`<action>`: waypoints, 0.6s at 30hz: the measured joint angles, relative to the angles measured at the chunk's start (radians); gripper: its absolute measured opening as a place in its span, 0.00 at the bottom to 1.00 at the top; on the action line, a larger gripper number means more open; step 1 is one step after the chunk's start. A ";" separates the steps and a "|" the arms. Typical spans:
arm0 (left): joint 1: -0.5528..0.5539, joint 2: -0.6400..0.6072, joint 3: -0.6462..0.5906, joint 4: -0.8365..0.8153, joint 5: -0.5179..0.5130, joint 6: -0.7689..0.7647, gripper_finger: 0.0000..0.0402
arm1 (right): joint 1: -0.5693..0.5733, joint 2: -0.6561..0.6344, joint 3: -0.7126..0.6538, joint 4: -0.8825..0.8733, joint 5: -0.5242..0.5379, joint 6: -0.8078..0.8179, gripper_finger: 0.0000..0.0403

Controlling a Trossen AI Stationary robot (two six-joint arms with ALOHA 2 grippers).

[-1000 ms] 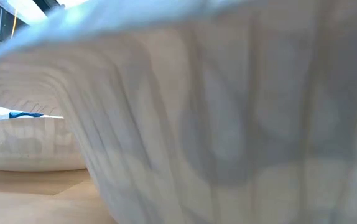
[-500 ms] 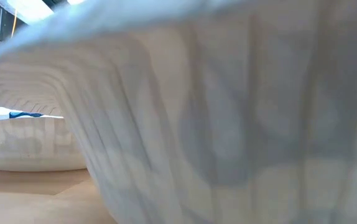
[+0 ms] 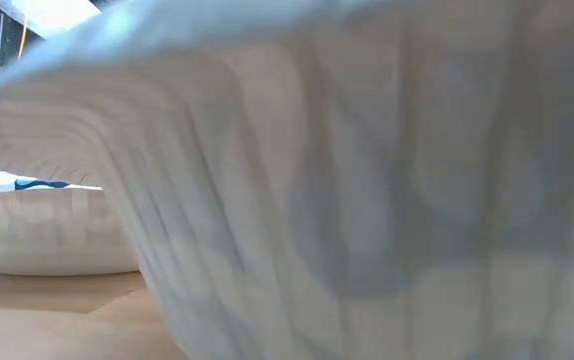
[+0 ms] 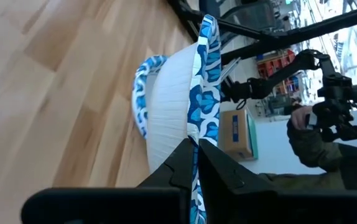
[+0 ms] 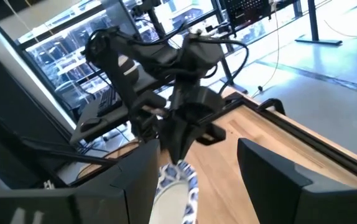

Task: Nest bowls inside each other
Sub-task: Stack the white patterned bowl on top of the other white patterned bowls

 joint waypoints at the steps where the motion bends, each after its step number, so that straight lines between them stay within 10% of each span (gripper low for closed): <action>1: -0.016 0.001 0.000 0.023 -0.012 -0.018 0.02 | -0.003 0.000 0.000 0.000 -0.001 -0.001 0.51; 18: -0.247 0.172 -0.001 0.377 -0.126 -0.303 0.02 | -0.003 0.000 0.000 -0.001 -0.007 -0.019 0.51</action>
